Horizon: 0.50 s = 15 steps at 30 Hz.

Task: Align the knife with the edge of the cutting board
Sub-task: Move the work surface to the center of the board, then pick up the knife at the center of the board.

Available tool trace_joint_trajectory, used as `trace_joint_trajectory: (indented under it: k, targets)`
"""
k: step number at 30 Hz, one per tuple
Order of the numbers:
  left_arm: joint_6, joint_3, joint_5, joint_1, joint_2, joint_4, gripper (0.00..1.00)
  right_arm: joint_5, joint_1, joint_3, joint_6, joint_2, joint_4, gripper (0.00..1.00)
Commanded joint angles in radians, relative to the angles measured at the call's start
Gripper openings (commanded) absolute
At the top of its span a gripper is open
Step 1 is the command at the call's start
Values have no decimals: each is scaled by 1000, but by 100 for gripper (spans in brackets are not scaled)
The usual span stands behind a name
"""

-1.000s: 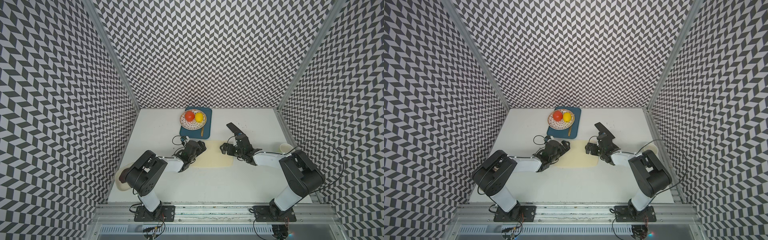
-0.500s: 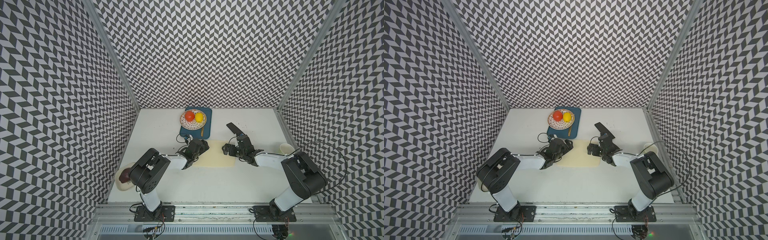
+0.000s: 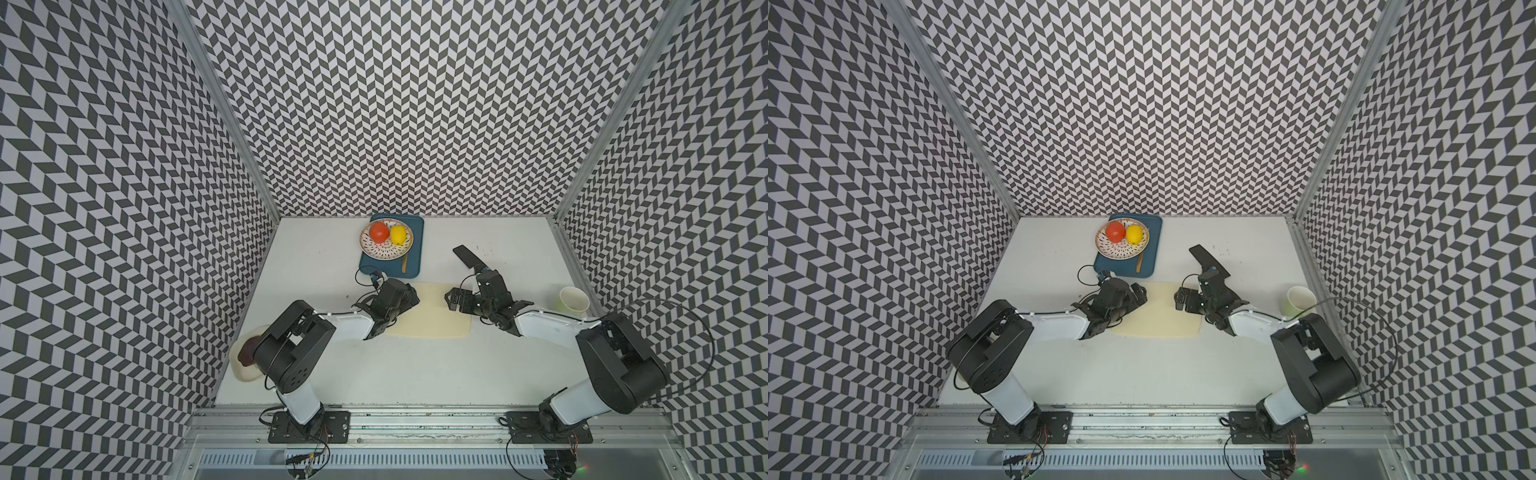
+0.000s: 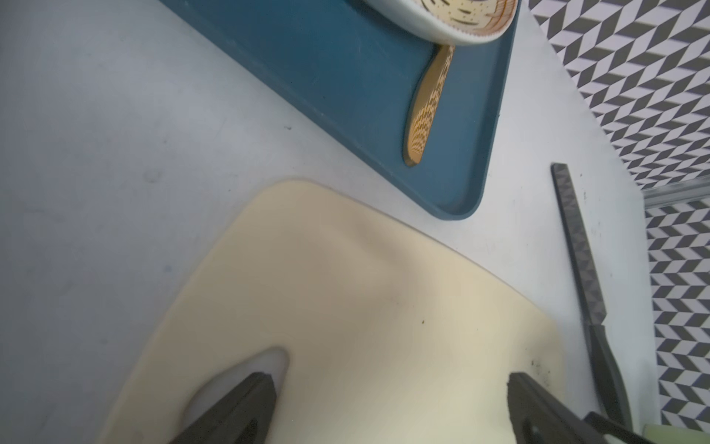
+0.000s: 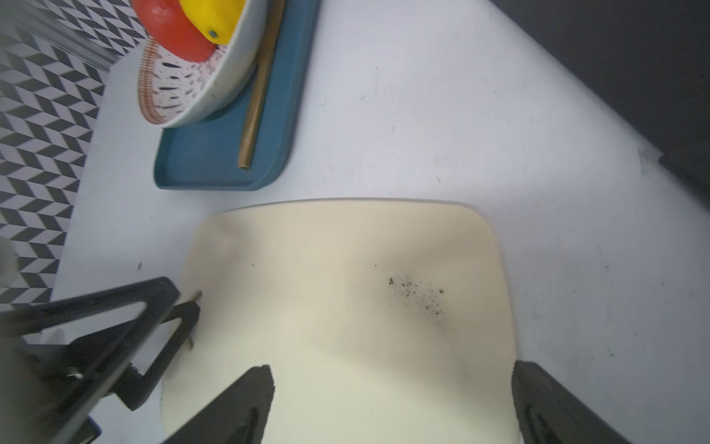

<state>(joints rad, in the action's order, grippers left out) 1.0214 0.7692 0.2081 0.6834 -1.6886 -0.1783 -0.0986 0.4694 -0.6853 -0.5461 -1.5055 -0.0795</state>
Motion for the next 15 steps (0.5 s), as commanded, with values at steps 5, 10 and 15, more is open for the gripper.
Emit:
trace_joint_trajectory:
  k: [5,10,15]
  targets:
    - [-140,60,77,5,121,144,100,117,6,-25,33,107,36,100]
    - [-187,-9,125,15,264,151,100,262,-6,-91,42,82,106,100]
    - [-257,-94,197,18,397,148,100,287,-81,-200,70,-24,194,100]
